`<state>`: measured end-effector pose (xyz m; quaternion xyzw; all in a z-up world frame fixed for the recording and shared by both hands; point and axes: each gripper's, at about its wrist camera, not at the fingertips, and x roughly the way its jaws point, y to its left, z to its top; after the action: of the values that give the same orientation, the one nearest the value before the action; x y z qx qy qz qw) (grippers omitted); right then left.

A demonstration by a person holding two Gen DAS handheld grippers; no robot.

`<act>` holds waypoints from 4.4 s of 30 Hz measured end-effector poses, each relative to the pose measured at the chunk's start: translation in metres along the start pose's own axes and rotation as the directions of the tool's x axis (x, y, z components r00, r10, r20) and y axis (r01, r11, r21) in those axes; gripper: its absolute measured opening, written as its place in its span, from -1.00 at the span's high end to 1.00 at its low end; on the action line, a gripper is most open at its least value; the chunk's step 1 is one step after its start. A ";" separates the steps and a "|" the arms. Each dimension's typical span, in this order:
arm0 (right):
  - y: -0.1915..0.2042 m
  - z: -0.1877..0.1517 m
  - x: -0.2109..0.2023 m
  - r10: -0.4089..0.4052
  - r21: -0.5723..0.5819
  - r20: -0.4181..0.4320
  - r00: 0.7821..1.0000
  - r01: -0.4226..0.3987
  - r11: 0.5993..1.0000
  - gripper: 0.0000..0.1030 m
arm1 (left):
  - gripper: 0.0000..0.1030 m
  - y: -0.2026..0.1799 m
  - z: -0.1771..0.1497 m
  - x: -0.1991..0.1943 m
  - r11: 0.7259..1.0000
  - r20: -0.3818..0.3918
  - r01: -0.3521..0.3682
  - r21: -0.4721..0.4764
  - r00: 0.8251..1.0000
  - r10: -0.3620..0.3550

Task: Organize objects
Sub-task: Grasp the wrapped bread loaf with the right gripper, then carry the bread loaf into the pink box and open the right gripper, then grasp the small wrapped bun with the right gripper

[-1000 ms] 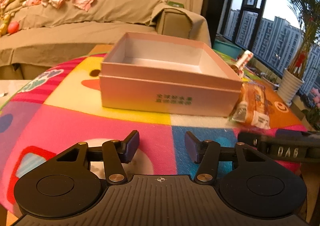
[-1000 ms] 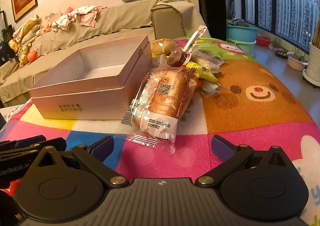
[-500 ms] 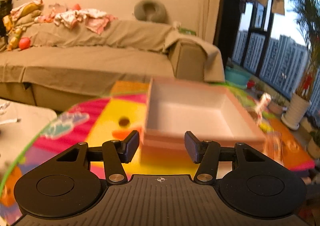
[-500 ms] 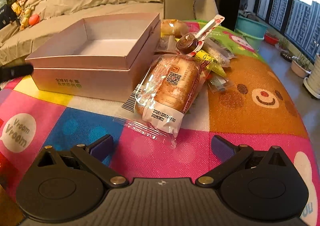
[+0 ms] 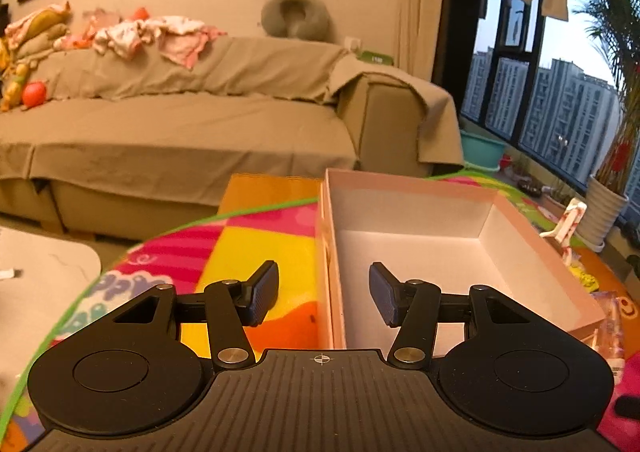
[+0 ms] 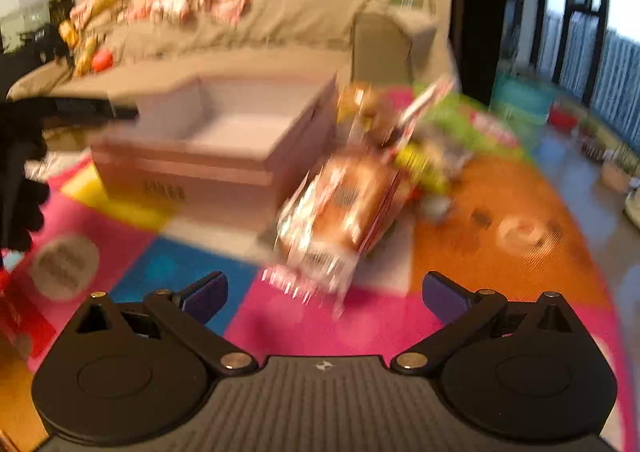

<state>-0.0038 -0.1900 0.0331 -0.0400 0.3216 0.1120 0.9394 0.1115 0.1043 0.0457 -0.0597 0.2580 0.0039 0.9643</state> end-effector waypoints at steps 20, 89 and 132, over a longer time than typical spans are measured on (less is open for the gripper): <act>-0.040 0.032 0.052 0.147 0.241 -0.074 0.986 -0.125 0.962 -0.09 | 0.75 -0.016 -0.013 0.007 0.996 -0.077 -0.075 -0.056 0.995 0.070; -0.089 0.231 0.181 0.178 0.351 -0.127 0.976 -0.123 0.928 -0.69 | 0.73 -0.017 -0.018 0.002 0.998 -0.062 -0.051 -0.049 0.997 0.048; -0.118 0.199 0.254 0.188 0.376 -0.291 0.938 -0.068 0.924 -0.01 | 0.68 -0.011 -0.020 0.003 0.994 -0.060 -0.020 -0.104 0.998 0.014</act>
<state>0.3377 -0.2285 0.0353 0.1363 0.4873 0.1051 0.8561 0.1044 0.0914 0.0283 -0.1078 0.2866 0.0237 0.9517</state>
